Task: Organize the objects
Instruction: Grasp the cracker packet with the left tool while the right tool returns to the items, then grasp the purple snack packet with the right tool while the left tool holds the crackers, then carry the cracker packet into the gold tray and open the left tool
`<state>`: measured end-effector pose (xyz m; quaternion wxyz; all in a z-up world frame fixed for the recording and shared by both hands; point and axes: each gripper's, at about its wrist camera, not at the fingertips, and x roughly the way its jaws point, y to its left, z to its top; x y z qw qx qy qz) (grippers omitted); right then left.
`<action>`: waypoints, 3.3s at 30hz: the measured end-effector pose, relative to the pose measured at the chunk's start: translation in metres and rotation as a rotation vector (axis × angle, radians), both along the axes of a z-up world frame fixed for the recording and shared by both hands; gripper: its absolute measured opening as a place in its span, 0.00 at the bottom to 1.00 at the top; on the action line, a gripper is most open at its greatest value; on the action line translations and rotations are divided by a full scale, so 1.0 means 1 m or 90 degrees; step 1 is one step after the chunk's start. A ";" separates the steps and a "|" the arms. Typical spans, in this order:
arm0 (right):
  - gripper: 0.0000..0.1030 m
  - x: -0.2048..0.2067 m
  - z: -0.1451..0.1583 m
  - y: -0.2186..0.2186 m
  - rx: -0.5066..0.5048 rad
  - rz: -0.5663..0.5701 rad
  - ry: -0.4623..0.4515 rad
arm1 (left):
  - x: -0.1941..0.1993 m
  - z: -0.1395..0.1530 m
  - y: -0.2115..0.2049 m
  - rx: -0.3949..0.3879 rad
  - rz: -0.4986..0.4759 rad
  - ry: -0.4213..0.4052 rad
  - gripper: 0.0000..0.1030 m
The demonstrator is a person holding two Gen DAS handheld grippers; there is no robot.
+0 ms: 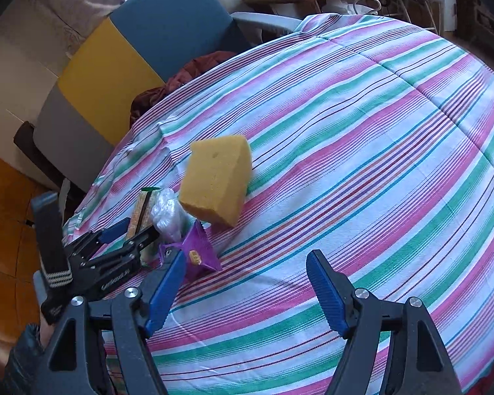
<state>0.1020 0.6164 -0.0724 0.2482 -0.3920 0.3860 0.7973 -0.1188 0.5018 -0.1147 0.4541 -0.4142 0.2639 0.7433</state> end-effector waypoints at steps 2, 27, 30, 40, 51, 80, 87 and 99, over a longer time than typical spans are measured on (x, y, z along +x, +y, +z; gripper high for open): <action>0.74 0.001 0.000 0.000 0.006 -0.002 -0.005 | 0.003 0.000 -0.006 0.014 0.012 -0.005 0.47; 0.69 -0.029 -0.001 -0.036 0.100 0.114 -0.027 | 0.117 0.004 -0.172 0.045 0.156 0.039 0.47; 0.69 -0.036 -0.009 -0.045 0.099 0.143 -0.044 | 0.118 0.004 -0.176 0.057 0.154 0.038 0.47; 0.84 -0.083 -0.019 -0.054 0.097 0.205 -0.081 | 0.115 0.001 -0.182 0.086 0.156 0.025 0.46; 0.44 -0.114 -0.035 -0.080 0.198 0.300 -0.184 | 0.113 -0.001 -0.186 0.100 0.157 0.016 0.46; 0.45 -0.066 -0.038 -0.130 0.241 0.354 -0.146 | 0.124 0.019 -0.198 0.093 0.185 0.049 0.46; 0.45 -0.066 -0.039 -0.131 0.247 0.358 -0.143 | 0.132 0.059 -0.213 0.137 0.198 0.071 0.46; 0.45 -0.065 -0.040 -0.133 0.256 0.358 -0.142 | 0.131 0.106 -0.256 0.177 0.252 0.100 0.46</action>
